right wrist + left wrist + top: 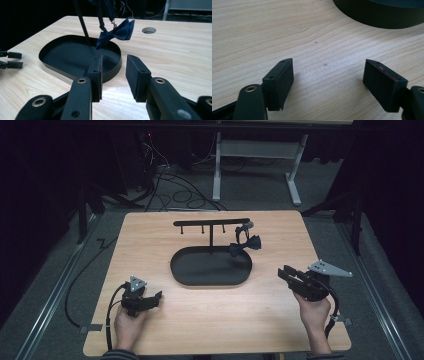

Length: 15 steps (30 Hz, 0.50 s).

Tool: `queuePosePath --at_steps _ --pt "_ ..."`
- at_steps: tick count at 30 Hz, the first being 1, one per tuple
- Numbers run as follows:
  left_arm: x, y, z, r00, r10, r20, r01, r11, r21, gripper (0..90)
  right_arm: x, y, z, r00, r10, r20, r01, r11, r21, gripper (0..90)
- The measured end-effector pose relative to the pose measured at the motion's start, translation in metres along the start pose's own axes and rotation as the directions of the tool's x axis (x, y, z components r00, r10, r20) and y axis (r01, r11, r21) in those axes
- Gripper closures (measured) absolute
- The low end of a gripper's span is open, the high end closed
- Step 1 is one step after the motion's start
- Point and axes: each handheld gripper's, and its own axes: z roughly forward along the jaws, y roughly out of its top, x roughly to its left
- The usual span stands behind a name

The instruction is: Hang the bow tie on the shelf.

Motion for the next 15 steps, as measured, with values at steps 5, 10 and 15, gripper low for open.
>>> queuePosePath --at_steps 5,10,15 --pt "0.000 0.000 0.000 1.0000 0.000 0.000 0.000 1.0000 0.001 25.0 0.001 -0.006 0.003 0.9998 0.013 -0.013 -0.013 1.000 0.000 68.5" --pt "0.000 0.000 0.000 1.0000 0.000 0.000 0.000 1.0000 0.001 25.0 0.004 -0.010 0.006 0.9996 0.019 -0.021 -0.019 1.000 0.004 68.5" --pt "0.000 0.000 0.000 1.0000 0.000 0.000 0.000 1.0000 0.000 25.0 0.006 -0.014 0.008 0.9993 0.020 -0.032 -0.020 1.000 0.010 68.5"
